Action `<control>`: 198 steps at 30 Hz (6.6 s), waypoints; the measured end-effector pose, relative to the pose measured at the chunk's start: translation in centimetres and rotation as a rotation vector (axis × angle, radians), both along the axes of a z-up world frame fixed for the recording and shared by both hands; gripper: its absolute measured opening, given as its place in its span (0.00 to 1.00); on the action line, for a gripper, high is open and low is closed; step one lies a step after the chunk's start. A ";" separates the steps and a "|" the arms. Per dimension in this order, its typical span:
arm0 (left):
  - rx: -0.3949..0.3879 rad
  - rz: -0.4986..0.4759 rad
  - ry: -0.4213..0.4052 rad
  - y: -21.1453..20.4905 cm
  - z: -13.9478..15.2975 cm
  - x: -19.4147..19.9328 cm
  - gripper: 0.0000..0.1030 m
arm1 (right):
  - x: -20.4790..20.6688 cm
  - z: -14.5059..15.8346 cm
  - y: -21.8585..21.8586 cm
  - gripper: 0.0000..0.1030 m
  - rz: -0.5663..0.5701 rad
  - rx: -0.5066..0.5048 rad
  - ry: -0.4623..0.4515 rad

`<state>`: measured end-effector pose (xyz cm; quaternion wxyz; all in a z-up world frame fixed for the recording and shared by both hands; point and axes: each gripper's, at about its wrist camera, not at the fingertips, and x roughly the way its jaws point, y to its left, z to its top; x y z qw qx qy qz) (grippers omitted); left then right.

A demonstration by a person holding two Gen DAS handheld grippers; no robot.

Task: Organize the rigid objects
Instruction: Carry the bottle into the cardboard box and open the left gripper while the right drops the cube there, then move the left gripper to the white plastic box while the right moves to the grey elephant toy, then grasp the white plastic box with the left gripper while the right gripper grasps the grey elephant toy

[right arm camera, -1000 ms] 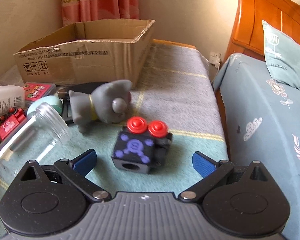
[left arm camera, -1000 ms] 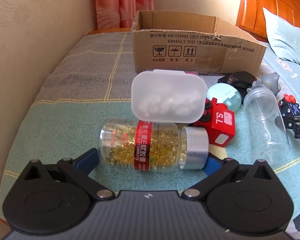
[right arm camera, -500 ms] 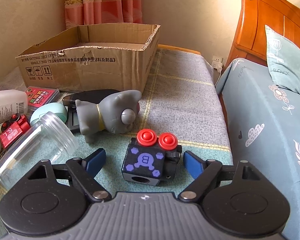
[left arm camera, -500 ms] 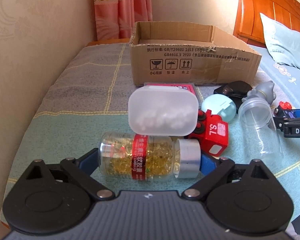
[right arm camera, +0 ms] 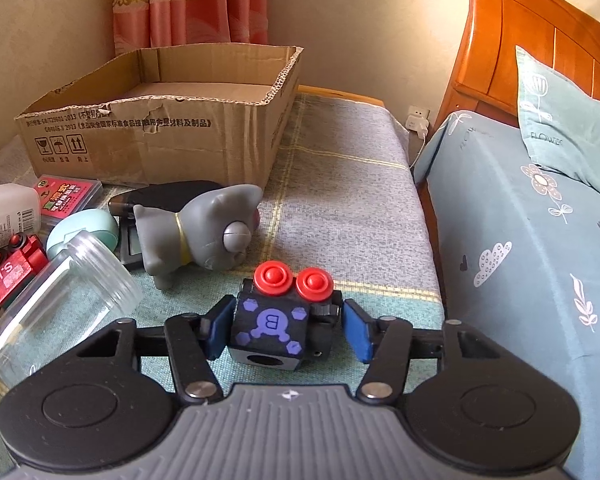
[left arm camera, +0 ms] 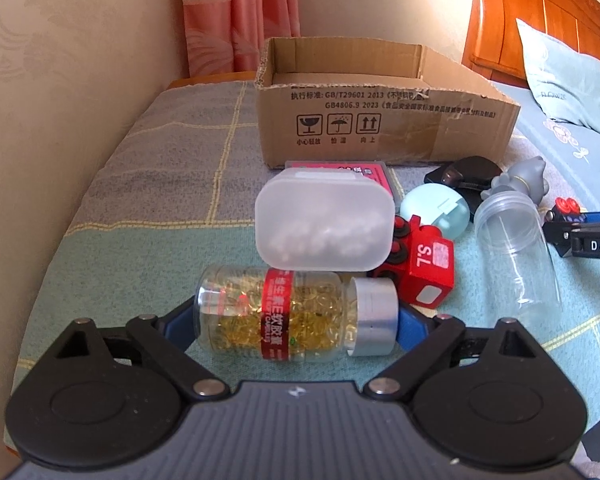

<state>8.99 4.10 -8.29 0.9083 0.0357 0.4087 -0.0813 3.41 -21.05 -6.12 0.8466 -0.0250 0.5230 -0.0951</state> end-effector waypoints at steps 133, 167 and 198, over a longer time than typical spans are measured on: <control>0.097 -0.010 0.084 3.0 1.1 1.6 0.98 | 4.4 4.3 1.6 1.00 0.026 0.102 -0.013; 0.089 0.184 0.120 8.2 0.4 4.2 0.98 | 6.5 1.1 0.3 1.00 0.053 0.081 0.045; -0.073 0.072 0.068 3.8 1.8 6.6 0.98 | 6.1 -0.8 0.4 0.75 0.172 0.212 0.054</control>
